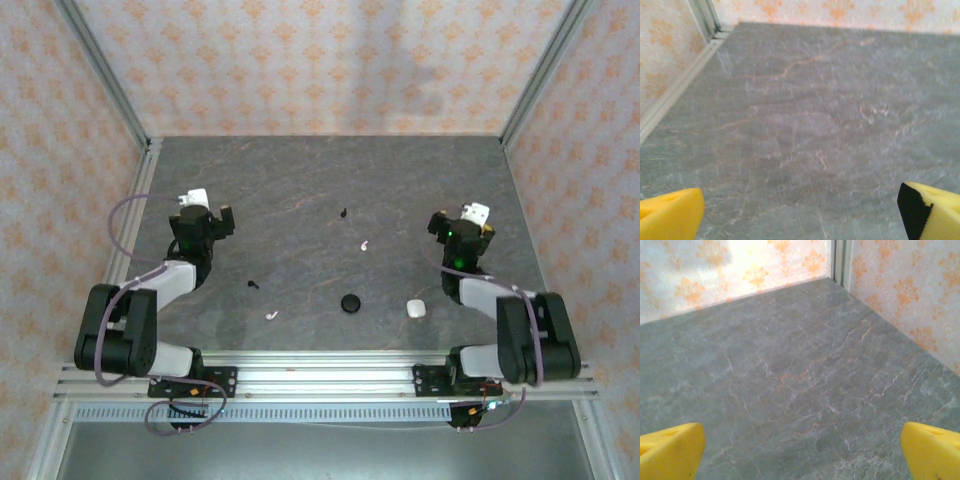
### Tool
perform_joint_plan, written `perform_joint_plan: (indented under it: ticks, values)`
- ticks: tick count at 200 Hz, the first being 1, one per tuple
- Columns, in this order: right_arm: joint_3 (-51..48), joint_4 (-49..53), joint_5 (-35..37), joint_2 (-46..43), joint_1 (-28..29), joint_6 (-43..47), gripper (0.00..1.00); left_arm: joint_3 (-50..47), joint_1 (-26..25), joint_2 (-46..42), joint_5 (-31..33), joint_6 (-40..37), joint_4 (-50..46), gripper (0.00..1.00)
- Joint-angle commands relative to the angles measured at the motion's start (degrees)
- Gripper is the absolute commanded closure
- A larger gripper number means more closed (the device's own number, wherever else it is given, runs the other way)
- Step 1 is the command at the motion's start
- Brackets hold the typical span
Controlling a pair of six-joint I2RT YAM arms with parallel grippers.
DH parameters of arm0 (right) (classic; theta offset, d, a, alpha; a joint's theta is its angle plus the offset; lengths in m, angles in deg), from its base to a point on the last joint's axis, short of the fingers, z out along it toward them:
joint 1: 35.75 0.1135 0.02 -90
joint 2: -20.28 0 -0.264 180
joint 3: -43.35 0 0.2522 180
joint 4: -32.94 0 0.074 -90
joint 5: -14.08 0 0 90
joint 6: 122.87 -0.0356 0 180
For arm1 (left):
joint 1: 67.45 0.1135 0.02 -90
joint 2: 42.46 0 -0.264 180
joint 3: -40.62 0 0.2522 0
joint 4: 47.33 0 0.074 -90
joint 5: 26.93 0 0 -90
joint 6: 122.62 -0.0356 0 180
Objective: Insert wireless bluetooth earbuds into charging case
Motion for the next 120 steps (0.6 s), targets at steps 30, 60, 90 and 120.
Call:
perform_joint_plan:
  ticks: [30,60,90,120]
  values:
    - [20.01,56.47,-3.6,-8.42,3.16,-17.0,0.0,7.31,-1.11,-5.53,0.17,8.48,-20.71,0.0]
    - [24.09,76.51,-10.39,-10.2,7.48,-21.99,0.01,11.2,-8.43,-5.15,-4.39,8.75,-27.04,0.0]
    - [23.69,88.84,-18.83,-12.21,11.36,-26.03,0.02,13.28,-18.71,-4.36,-6.19,8.23,-31.25,0.0]
    - [24.56,97.54,-18.56,-11.5,18.18,-28.67,0.02,11.86,-25.01,-4.03,-7.16,8.4,-30.19,0.0]
